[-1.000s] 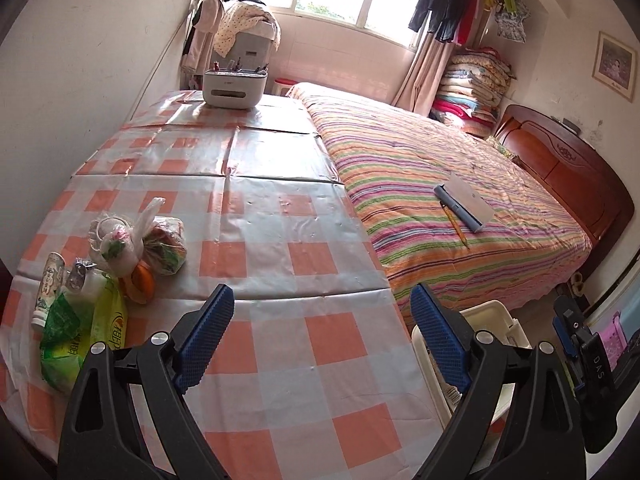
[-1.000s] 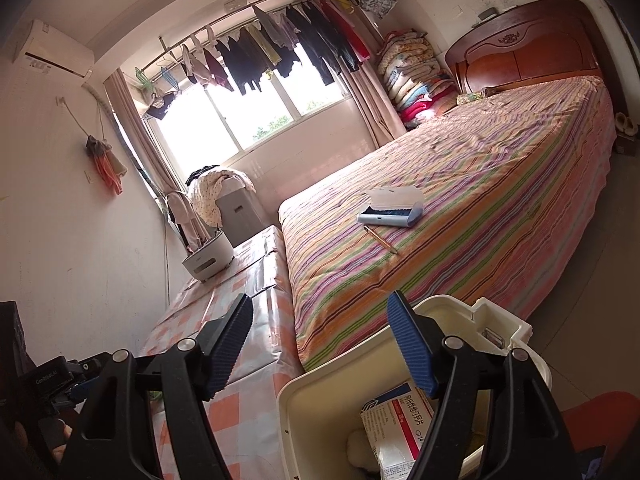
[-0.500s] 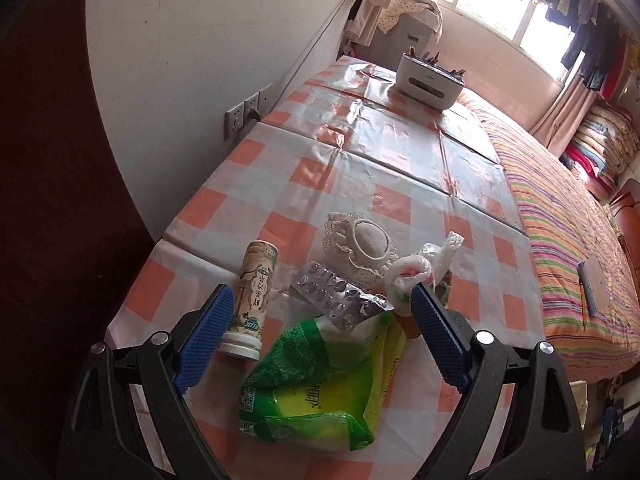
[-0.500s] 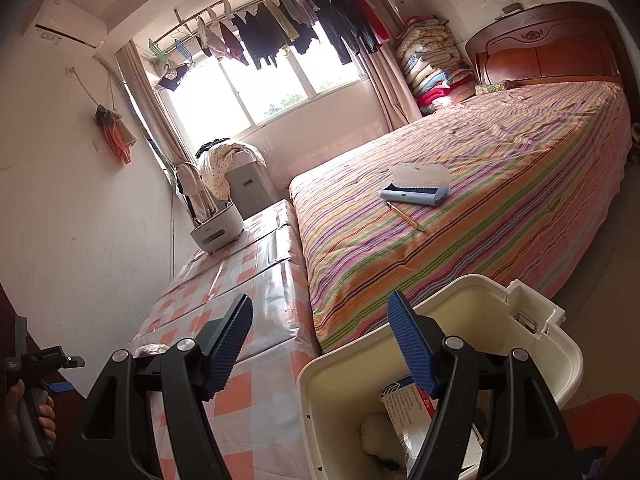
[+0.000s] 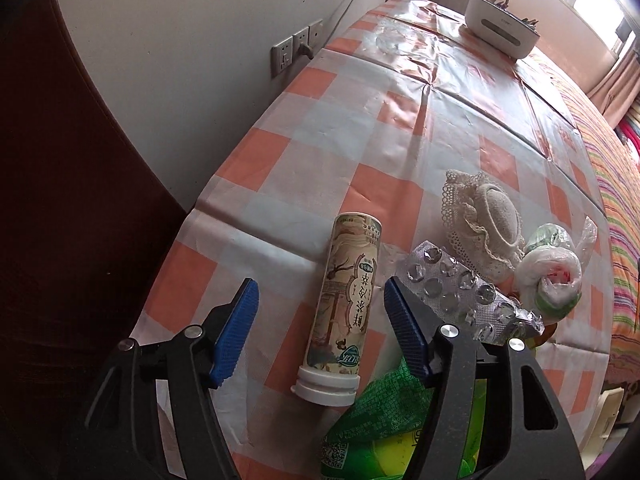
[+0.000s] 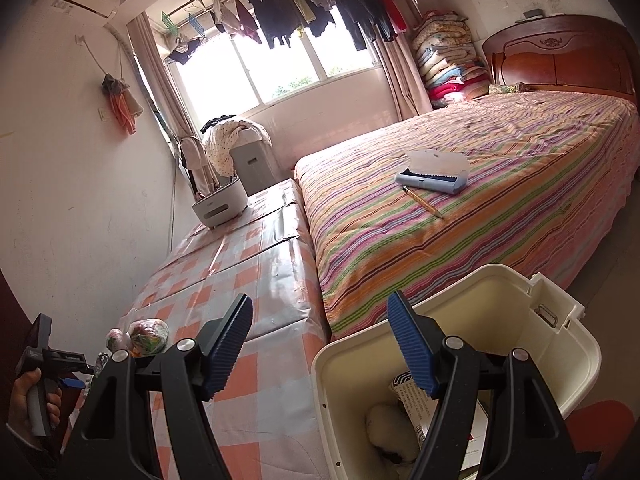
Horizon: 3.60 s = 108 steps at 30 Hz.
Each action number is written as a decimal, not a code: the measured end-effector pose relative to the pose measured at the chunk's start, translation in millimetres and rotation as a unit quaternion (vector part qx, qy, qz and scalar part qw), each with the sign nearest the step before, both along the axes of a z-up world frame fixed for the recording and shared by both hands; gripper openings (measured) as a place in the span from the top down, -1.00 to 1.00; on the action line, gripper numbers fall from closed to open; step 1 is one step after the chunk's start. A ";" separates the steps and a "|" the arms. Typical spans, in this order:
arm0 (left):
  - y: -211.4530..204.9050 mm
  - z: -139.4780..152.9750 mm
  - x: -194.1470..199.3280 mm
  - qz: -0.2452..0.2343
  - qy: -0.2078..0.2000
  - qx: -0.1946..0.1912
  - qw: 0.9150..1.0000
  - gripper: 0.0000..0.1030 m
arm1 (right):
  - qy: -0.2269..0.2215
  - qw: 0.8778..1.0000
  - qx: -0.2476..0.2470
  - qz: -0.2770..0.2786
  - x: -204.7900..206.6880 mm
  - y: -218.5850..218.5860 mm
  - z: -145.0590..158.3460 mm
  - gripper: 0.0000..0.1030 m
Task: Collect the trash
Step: 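Grasp the beige cylindrical tube with the left tool, then grasp the clear snack bag with the right tool while the left tool holds the tube, then carry both items to the cream bin and open the right tool to drop the snack bag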
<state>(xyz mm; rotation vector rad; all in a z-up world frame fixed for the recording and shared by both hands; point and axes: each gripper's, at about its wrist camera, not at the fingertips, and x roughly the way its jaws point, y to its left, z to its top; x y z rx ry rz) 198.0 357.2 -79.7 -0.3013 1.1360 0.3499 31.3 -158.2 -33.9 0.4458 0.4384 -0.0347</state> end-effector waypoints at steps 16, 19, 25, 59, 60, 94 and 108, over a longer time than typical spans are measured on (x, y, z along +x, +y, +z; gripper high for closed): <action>-5.6 -13.9 10.6 -0.028 0.010 0.009 1.000 0.45 | -0.003 0.970 -0.049 0.239 99.5 141.8 34.0 -0.32; -4.3 -8.2 6.0 -0.027 -0.007 0.006 1.000 0.45 | 0.012 0.954 -0.068 0.293 114.2 181.7 26.3 -0.32; -7.3 7.0 -4.0 -0.032 -0.040 -0.005 0.999 0.45 | 0.054 0.933 -0.081 0.346 143.9 235.6 3.2 -0.32; -11.1 34.3 -15.9 -0.050 -0.101 -0.041 0.993 0.45 | 0.214 0.901 0.131 0.352 249.4 270.6 -67.1 -0.14; -11.1 34.7 -16.2 -0.050 -0.101 -0.041 0.993 0.45 | 0.212 0.900 0.135 0.355 248.8 268.4 -67.2 -0.06; -87.0 69.2 -39.3 -0.139 -0.207 -0.097 0.964 0.46 | 0.086 0.963 0.092 0.238 123.0 109.8 -19.4 0.01; -180.8 56.5 -44.8 -0.249 -0.198 -0.100 0.943 0.46 | 0.068 0.983 0.059 0.161 81.7 50.9 -22.3 0.01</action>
